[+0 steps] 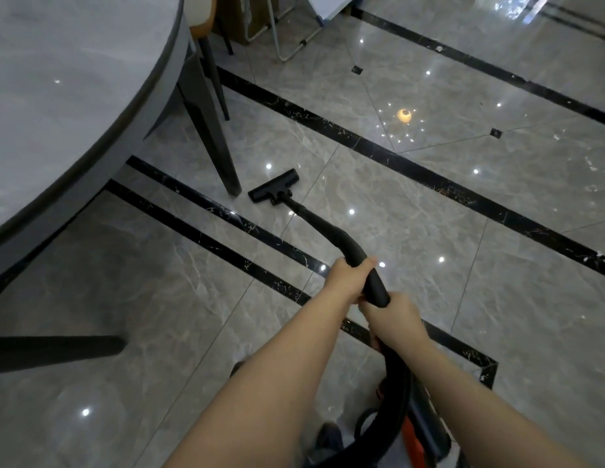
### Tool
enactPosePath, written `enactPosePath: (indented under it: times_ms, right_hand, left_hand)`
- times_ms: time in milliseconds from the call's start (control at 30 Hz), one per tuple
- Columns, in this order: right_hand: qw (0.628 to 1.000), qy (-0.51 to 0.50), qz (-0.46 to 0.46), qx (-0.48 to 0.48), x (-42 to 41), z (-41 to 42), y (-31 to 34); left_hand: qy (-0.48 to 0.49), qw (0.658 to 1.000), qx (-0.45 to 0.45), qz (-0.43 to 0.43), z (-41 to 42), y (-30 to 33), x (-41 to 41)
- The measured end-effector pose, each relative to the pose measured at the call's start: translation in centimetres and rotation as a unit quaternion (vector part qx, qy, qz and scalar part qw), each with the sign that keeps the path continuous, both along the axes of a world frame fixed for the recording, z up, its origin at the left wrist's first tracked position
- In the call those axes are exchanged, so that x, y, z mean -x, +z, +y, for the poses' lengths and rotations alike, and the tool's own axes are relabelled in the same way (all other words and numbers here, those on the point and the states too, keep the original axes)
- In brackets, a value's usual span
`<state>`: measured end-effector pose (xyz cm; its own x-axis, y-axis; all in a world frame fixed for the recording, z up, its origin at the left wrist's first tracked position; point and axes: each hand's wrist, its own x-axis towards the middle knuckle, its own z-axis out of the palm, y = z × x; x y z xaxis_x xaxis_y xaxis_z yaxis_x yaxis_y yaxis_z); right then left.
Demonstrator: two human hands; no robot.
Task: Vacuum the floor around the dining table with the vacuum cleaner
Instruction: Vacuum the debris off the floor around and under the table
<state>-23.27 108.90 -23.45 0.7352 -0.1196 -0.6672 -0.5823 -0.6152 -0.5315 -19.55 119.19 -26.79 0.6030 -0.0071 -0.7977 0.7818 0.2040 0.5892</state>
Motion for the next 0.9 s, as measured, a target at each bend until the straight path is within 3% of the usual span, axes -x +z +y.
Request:
enactPosePath:
  times_ms: [300, 633, 900]
  right_hand:
    - [0.999, 0.038, 0.014, -0.001, -11.0, 8.5, -1.7]
    - [0.993, 0.104, -0.040, 0.037, -20.4, 17.8, -3.0]
    - [0.994, 0.052, -0.046, 0.083, -19.3, 14.1, -4.6]
  left_hand:
    - [0.071, 0.996, 0.052, -0.015, 8.2, -1.3, -8.8]
    - [0.110, 0.993, 0.024, -0.041, 17.6, -2.4, -18.3]
    - [0.013, 0.997, 0.071, -0.007, 14.7, -3.2, -19.0]
